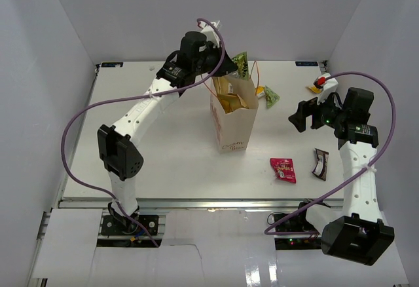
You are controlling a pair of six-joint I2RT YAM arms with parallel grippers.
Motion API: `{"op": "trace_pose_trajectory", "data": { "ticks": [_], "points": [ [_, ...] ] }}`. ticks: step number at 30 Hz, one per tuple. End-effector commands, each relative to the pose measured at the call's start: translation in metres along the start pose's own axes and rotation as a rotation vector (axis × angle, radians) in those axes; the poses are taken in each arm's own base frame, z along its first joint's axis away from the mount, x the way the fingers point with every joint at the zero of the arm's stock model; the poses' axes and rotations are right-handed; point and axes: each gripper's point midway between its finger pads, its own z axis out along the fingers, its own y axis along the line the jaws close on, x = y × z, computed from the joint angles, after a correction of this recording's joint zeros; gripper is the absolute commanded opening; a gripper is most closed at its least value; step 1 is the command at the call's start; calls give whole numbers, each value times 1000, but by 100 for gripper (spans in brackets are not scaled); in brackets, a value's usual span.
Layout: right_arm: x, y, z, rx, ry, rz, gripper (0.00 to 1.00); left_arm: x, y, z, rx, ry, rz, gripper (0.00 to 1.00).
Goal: Place the snacks into the paper bag
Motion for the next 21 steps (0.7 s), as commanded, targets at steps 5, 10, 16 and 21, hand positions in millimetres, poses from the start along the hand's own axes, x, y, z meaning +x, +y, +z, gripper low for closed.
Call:
{"op": "trace_pose_trajectory", "data": {
  "ticks": [5, 10, 16, 21],
  "points": [
    [-2, -6, 1, 19, -15, -34, 93, 11, 6, 24, 16, 19, 1, 23],
    [10, -3, 9, -12, 1, -21, 93, 8, 4, 28, 23, 13, -4, 74],
    [30, -9, 41, -50, 48, 188, 86, -40, -31, -7, 91, -94, 86, 87],
    [34, -37, 103, 50, 164, 346, 84, -51, -44, -55, 88, -141, 198, 95]
  ]
}}
